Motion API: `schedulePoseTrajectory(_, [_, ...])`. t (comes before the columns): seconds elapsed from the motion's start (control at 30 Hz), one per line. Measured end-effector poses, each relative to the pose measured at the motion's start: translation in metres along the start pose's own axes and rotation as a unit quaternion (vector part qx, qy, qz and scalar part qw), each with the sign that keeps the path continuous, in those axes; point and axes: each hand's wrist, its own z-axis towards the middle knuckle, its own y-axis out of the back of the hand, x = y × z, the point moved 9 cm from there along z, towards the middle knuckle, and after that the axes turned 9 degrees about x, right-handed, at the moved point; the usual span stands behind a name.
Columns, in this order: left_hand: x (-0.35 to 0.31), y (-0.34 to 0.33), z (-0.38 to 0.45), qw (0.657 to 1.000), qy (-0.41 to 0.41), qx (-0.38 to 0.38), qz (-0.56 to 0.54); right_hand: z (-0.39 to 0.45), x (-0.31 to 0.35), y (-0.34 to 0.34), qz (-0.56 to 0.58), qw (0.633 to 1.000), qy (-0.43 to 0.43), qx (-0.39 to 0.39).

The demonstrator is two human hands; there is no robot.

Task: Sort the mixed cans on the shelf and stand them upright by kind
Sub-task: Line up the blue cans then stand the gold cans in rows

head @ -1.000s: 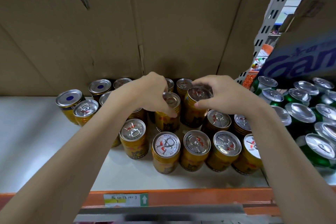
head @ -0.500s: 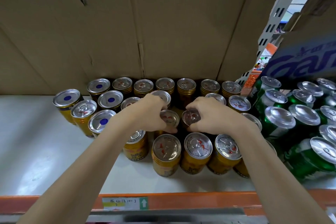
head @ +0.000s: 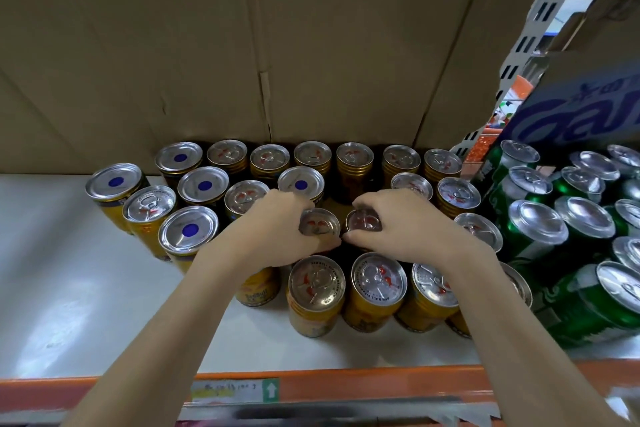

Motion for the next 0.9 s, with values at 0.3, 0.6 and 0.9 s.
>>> schedulePoseTrajectory(0.3, [-0.001, 0.004, 0.002, 1.0, -0.012, 0.009, 0.019, 0.005, -0.003, 0.004, 0.023, 1.0, 0.017, -0.002])
schedulePoseTrajectory(0.6, [0.007, 0.054, 0.037, 0.992, 0.051, -0.075, 0.092, 0.049, -0.028, 0.051, -0.024, 0.996, -0.007, -0.086])
schedulePoseTrajectory(0.9, [0.012, 0.021, 0.067, 0.964, 0.125, 0.056, 0.23, 0.1, -0.047, 0.032, -0.022, 0.995, -0.095, -0.008])
